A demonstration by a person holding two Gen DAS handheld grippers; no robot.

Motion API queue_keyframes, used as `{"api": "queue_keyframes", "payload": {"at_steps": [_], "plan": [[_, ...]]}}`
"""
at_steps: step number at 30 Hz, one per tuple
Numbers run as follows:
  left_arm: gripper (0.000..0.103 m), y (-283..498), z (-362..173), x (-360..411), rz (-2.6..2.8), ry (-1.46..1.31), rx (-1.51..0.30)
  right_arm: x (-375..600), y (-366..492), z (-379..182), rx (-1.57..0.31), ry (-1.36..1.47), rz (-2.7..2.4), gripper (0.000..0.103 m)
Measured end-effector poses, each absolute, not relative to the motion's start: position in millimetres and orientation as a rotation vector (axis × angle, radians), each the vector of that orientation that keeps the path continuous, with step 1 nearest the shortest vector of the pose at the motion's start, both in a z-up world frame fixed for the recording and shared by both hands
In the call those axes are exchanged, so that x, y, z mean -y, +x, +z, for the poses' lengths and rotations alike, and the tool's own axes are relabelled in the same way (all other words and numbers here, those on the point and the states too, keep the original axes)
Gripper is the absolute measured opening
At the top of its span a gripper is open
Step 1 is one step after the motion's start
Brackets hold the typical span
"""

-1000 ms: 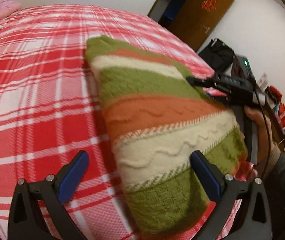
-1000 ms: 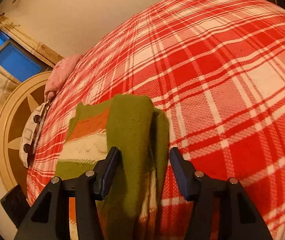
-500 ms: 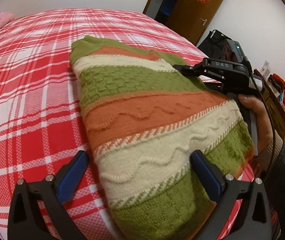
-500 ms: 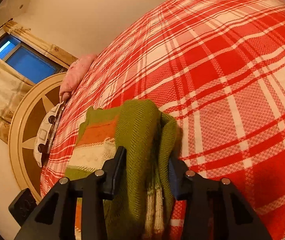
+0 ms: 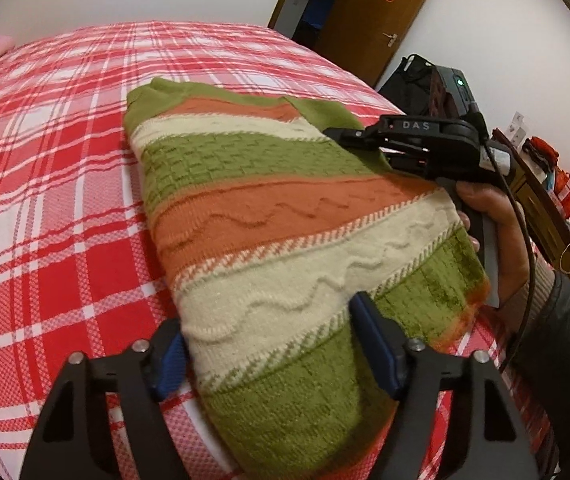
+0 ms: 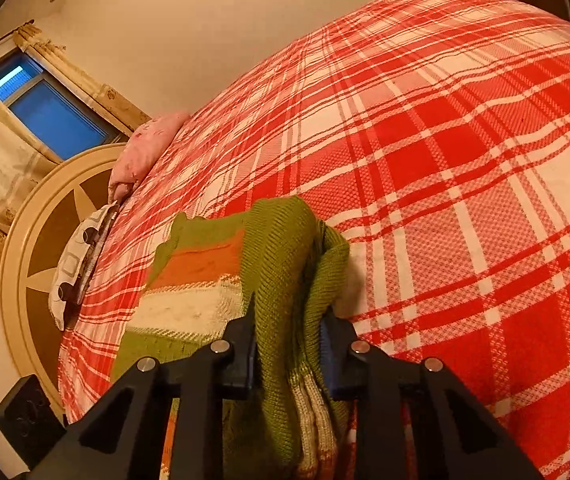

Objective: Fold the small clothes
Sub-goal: 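Close the left gripper on the sweater's ribbed end while the right gripper holds the edge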

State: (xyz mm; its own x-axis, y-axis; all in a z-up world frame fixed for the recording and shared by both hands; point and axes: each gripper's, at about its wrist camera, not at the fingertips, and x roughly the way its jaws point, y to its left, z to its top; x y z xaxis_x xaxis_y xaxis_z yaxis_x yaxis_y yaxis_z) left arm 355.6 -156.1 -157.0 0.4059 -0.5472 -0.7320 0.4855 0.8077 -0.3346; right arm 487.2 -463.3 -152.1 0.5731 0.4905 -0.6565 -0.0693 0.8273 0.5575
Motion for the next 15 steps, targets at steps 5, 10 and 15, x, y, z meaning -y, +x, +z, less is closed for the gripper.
{"api": "queue_keyframes", "payload": {"at_steps": [5, 10, 15], "plan": [[0.071, 354.4, -156.0, 154.5, -0.652, -0.075, -0.941, 465.3, 488.8, -156.6, -0.917, 0.507, 0.336, 0.024], [0.066, 357.1, -157.3, 150.7, -0.667, -0.128, -0.955, 466.7, 487.8, -157.0, -0.912, 0.515, 0.335, 0.023], [0.043, 349.3, -143.0, 152.5, -0.653, -0.064, -0.907, 467.2, 477.0, -147.4, -0.871, 0.532, 0.341, 0.022]]}}
